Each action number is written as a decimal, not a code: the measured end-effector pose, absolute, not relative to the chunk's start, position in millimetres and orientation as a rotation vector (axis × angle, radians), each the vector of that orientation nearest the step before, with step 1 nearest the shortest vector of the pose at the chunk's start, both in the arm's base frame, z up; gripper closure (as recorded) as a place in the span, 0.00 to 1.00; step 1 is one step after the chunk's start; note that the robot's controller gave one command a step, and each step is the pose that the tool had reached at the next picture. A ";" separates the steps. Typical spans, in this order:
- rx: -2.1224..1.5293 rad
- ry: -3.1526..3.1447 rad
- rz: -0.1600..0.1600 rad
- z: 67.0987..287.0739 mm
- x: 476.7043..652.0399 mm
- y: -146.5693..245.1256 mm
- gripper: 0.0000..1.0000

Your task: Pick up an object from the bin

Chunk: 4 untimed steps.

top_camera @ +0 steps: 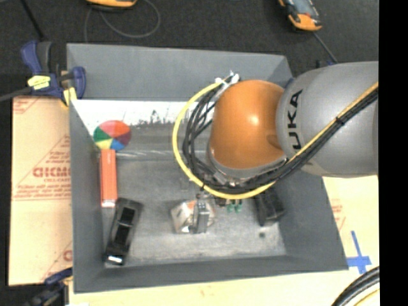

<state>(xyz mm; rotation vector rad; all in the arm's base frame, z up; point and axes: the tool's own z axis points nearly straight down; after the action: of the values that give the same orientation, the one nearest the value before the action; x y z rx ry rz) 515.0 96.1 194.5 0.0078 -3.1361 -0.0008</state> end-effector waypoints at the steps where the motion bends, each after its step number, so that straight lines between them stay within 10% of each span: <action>1: 0.003 -3.144 -0.002 199.0 516.6 95.6 0.00; 4: -0.024 -3.146 -0.002 129.8 539.8 78.7 0.00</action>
Offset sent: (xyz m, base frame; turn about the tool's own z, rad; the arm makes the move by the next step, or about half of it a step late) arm 0.0086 -0.0308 -0.0730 0.0250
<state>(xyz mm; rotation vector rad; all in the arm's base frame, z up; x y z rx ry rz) 539.8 78.7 129.8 -0.0238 -3.1457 -0.0025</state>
